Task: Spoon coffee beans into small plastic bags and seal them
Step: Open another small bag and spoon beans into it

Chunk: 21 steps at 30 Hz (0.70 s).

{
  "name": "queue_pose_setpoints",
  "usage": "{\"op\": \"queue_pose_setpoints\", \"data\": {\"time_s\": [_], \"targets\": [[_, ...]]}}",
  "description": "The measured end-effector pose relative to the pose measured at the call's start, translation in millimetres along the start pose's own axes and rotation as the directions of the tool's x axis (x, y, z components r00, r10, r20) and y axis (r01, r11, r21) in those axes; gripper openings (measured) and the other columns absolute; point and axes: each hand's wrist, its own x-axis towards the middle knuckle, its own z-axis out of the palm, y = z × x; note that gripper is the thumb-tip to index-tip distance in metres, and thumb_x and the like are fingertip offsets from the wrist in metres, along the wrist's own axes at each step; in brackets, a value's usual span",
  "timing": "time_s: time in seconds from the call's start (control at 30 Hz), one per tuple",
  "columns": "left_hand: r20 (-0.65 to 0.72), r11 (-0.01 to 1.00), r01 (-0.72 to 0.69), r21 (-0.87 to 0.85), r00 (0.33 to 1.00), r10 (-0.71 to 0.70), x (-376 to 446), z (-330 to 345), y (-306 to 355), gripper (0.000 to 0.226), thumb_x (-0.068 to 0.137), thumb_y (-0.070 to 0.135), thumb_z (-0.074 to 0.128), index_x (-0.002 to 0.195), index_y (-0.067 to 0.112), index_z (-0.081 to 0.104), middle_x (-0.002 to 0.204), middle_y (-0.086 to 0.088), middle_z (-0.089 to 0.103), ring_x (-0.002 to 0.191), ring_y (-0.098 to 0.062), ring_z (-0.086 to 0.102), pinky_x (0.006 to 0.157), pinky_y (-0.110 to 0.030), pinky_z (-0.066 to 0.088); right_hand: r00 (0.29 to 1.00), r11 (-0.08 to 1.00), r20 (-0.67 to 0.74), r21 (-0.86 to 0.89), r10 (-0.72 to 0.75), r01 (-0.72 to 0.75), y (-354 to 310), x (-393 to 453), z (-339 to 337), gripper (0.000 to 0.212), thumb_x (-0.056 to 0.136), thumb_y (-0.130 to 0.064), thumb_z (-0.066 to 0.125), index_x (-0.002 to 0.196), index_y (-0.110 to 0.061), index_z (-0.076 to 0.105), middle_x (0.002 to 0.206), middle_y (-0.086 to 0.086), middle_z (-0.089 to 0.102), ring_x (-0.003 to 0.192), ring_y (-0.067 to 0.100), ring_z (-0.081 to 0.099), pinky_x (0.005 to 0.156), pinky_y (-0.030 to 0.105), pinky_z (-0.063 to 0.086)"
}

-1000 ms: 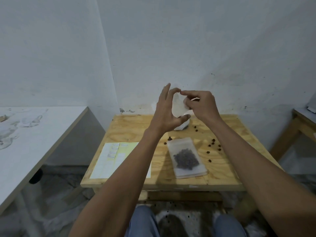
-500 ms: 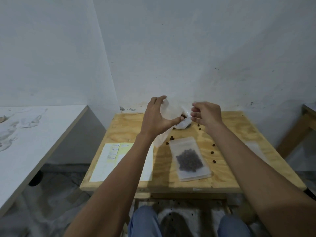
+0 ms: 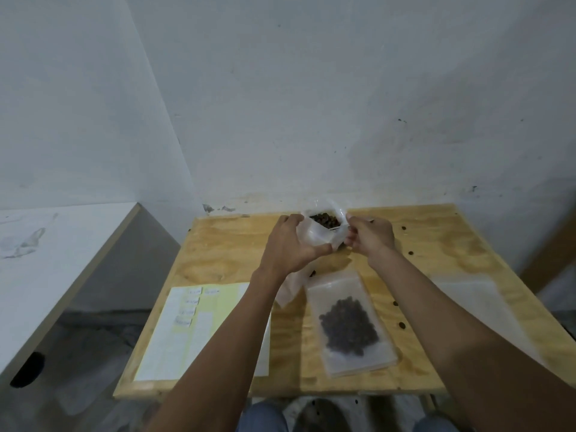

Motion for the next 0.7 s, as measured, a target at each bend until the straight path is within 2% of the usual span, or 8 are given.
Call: {"op": "queue_pose_setpoints", "data": {"time_s": [0.1,0.17,0.23,0.33,0.43,0.57,0.7], "targets": [[0.005,1.000,0.005,-0.029,1.000,-0.004,5,7,0,0.112,0.049,0.082,0.065,0.136,0.012,0.056,0.134,-0.002,0.058,0.122,-0.019,0.054,0.095,-0.033,0.047,0.988,0.973,-0.030,-0.179,-0.151,0.143,2,7,9,0.018,0.094,-0.021,0.071,0.093,-0.004,0.075,0.074,0.008,0.070,0.056,0.019,0.065,0.067,0.036,0.063],[0.005,0.999,-0.003,-0.040,1.000,0.004,8,10,-1,0.110,0.051,0.081,0.066,0.136,0.013,0.056,0.134,-0.002,0.058,0.121,-0.018,0.054,0.095,-0.032,0.047,0.959,0.921,-0.037,-0.294,-0.279,0.257,4,10,14,0.017,0.092,-0.026,0.073,0.091,-0.009,0.077,0.079,0.006,0.074,0.068,0.022,0.072,0.075,0.041,0.063],[0.003,0.999,-0.010,-0.044,1.000,0.010,9,12,-3,0.103,0.056,0.076,0.076,0.135,0.013,0.057,0.133,-0.001,0.058,0.120,-0.017,0.054,0.093,-0.030,0.046,0.937,0.874,0.004,-0.359,-0.350,0.328,3,10,19,0.015,0.090,-0.028,0.076,0.089,-0.013,0.077,0.080,0.004,0.075,0.075,0.021,0.073,0.075,0.039,0.063],[-0.015,0.999,-0.019,-0.041,1.000,0.018,11,14,-7,0.092,0.064,0.061,0.088,0.135,0.012,0.057,0.133,-0.001,0.057,0.120,-0.017,0.054,0.091,-0.027,0.044,0.927,0.833,0.089,-0.413,-0.365,0.368,-4,6,25,0.015,0.092,-0.024,0.074,0.089,-0.010,0.078,0.074,0.004,0.075,0.070,0.016,0.073,0.071,0.034,0.062],[-0.032,0.999,-0.033,-0.028,0.999,0.032,11,13,-9,0.091,0.066,0.057,0.089,0.136,0.011,0.056,0.134,-0.002,0.057,0.121,-0.017,0.053,0.089,-0.024,0.039,0.942,0.896,0.055,-0.292,-0.332,0.334,-9,5,25,0.011,0.092,-0.014,0.072,0.085,-0.008,0.075,0.070,0.007,0.074,0.062,0.017,0.074,0.067,0.034,0.063],[-0.042,0.999,-0.037,-0.034,0.998,0.035,10,9,-11,0.092,0.064,0.058,0.090,0.135,0.011,0.056,0.135,-0.001,0.055,0.121,-0.016,0.053,0.089,-0.023,0.040,0.928,0.939,-0.151,-0.100,-0.341,0.329,-10,9,16,0.010,0.088,-0.007,0.070,0.080,-0.008,0.076,0.063,0.003,0.072,0.055,0.012,0.070,0.063,0.029,0.060],[-0.008,1.000,-0.021,-0.021,1.000,0.021,10,10,-11,0.099,0.063,0.064,0.087,0.140,0.012,0.052,0.141,-0.001,0.053,0.125,-0.016,0.052,0.091,-0.024,0.039,0.921,0.946,-0.219,-0.061,-0.323,0.317,-2,11,9,0.009,0.088,-0.008,0.071,0.088,-0.006,0.080,0.068,0.004,0.074,0.058,0.006,0.071,0.063,0.023,0.058]]}}
